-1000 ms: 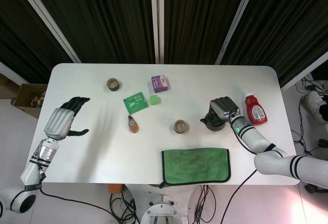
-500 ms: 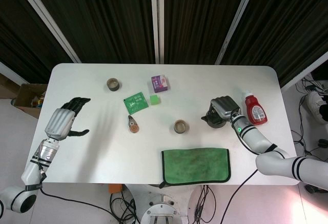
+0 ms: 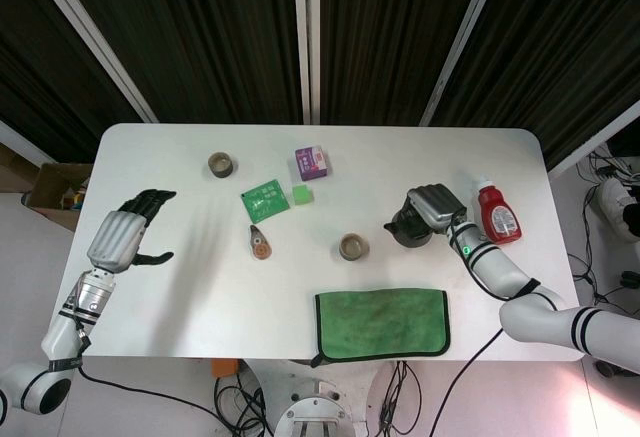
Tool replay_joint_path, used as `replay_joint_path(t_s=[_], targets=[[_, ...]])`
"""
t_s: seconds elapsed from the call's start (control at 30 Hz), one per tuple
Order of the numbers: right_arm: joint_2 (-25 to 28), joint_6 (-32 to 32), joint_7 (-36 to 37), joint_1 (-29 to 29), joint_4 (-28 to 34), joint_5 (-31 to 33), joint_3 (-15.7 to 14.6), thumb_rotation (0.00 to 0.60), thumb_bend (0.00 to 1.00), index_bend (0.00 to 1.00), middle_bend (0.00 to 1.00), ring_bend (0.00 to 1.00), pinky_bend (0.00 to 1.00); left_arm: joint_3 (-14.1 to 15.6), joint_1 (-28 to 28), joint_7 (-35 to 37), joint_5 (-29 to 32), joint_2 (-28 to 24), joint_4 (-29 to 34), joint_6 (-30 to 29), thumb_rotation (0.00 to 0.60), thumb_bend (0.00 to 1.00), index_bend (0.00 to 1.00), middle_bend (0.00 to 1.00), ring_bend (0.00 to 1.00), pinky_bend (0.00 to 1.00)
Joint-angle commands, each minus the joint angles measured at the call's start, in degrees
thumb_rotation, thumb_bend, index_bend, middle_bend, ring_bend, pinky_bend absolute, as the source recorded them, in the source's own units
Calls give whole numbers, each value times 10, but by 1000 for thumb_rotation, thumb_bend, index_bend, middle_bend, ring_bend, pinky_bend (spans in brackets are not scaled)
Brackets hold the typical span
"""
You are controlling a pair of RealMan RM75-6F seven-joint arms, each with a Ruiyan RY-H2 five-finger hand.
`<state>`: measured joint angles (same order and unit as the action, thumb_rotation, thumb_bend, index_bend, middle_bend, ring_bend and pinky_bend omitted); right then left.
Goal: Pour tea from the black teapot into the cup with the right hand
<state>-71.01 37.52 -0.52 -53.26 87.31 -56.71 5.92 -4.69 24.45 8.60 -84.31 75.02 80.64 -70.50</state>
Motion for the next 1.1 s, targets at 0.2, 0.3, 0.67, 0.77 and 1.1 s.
replay_joint_path(t_s=[0.2, 0.3, 0.67, 0.77, 1.1], targets=[[1, -24, 48, 3, -2, -55, 21, 534, 628, 1000, 1000, 869, 556, -1, 0, -3, 0, -1, 3, -1, 600, 0, 136, 137, 115, 275], [1, -33, 72, 4, -10, -88, 25, 532, 631, 1000, 1000, 869, 555, -1, 0, -5, 2, 0, 3, 1, 600, 0, 136, 137, 115, 275], [-5, -19, 159, -4, -55, -259, 14, 534, 684, 1000, 1000, 877, 569, -4, 3, -10, 8, 4, 3, 6, 600, 0, 136, 137, 115, 275], [-3, -23, 165, -13, -60, -275, 10, 534, 684, 1000, 1000, 877, 570, -5, 4, -11, 9, 4, 3, 7, 600, 0, 136, 137, 115, 276], [-11, -38, 173, -26, -73, -275, 3, 535, 689, 1000, 1000, 878, 570, -4, 5, -9, 9, 7, 0, 9, 600, 0, 137, 137, 115, 276]])
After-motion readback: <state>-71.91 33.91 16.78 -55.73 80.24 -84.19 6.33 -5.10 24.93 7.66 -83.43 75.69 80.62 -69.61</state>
